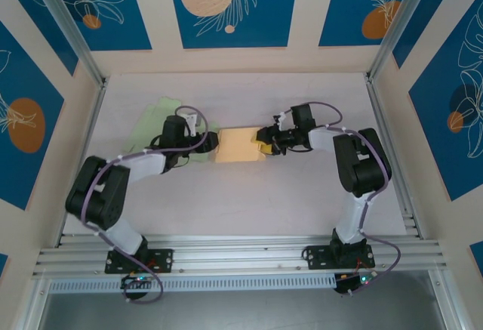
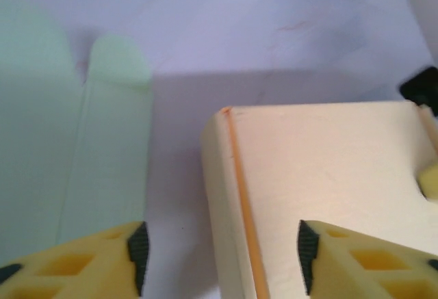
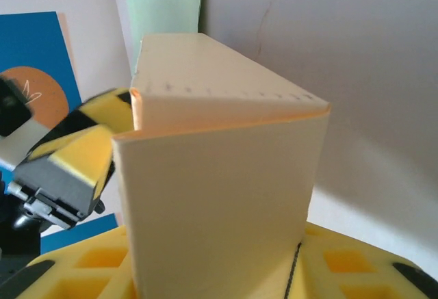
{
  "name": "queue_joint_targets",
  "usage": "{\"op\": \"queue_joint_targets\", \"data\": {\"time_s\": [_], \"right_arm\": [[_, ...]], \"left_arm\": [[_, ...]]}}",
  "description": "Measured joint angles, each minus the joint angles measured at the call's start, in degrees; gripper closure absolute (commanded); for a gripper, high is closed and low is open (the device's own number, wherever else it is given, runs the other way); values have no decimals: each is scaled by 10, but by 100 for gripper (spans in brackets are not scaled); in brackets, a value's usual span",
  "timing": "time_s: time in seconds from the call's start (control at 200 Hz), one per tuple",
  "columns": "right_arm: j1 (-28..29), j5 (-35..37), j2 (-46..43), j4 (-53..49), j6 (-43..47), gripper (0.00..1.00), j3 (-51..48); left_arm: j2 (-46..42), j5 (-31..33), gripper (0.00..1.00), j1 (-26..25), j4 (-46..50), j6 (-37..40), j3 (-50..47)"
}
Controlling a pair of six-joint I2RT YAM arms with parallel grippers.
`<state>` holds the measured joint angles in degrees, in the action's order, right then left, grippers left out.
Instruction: Fold the paper box
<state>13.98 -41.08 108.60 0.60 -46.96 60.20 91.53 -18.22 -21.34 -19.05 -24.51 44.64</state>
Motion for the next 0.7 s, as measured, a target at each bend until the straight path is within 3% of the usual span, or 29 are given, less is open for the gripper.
{"op": "queue_joint_targets", "data": {"time_s": [0.04,0.165,0.275,0.39,0.545,0.7], "right_arm": [[-8,-10,-8,-18,0,58,0],[-29,-43,-21,-63,-2,58,0],[-40,-65,-30,-101,-2,58,-1],[-41,-87,-39,-140,-2,58,-2],[-41,-106,-46,-182,1,58,-5],[-41,-115,-49,-213,5,57,-15]], "left_arm": [[-32,-2,16,-6,-21,43,-19],[-134,-2,6,-69,-71,227,-85],[-193,32,3,-169,-56,429,-106],[-202,97,3,-243,-40,583,-109],[-171,181,2,-266,-29,698,-117],[-113,252,3,-268,-30,741,-115]]}}
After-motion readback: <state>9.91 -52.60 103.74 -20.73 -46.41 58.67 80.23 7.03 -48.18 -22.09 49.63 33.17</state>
